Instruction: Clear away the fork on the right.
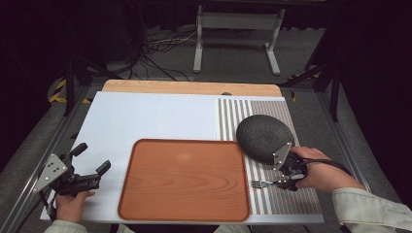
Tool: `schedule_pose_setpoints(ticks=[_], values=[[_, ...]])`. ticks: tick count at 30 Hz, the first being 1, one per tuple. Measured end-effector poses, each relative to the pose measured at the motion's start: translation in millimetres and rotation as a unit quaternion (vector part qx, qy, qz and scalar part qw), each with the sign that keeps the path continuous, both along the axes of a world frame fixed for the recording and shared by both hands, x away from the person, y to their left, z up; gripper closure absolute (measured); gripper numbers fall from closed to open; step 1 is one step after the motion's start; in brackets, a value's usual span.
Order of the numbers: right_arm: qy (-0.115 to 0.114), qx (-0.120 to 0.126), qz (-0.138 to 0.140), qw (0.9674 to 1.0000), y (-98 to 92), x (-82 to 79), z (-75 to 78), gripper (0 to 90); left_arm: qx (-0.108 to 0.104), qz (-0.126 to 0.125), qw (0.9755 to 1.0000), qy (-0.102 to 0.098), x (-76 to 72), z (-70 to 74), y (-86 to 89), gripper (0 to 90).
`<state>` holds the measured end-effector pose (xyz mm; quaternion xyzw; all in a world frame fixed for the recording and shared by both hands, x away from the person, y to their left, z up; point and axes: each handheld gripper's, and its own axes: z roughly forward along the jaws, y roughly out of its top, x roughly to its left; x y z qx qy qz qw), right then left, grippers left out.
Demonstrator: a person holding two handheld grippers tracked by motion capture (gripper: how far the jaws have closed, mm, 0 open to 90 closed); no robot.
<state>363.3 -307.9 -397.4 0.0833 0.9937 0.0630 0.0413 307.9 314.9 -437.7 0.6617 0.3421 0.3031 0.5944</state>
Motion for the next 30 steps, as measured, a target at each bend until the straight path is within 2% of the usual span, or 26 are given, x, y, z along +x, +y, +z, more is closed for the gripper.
schedule_pose_setpoints(ticks=[4,9,10,13,19,23,30], values=[[0.015,-0.022,0.010,0.9996,1.0,0.5,-5.0,50.9,0.000,0.000,1.0000,0.000,0.2,-0.1,0.6,0.5],[0.029,-0.041,0.020,0.9986,1.3,1.5,-9.9,55.8,-0.001,0.000,1.0000,0.001,0.2,-0.1,1.3,0.5],[0.033,-0.051,0.021,0.9979,0.8,2.4,-11.8,63.6,-0.001,0.000,1.0000,0.000,0.2,0.0,1.3,0.5],[0.034,-0.067,0.029,0.9967,1.3,3.9,-11.4,68.7,0.000,0.000,1.0000,0.000,0.2,0.0,1.0,0.5],[0.037,-0.082,0.047,0.9949,3.0,6.5,-13.8,75.7,0.000,-0.001,1.0000,0.002,0.1,0.2,1.6,0.5],[0.039,-0.090,0.059,0.9935,4.4,6.8,-14.6,76.7,0.000,-0.001,1.0000,0.002,0.1,0.2,2.0,0.5],[0.038,-0.090,0.075,0.9924,4.7,6.6,-15.1,77.5,-0.001,-0.001,1.0000,0.003,0.2,0.1,1.9,0.5]])
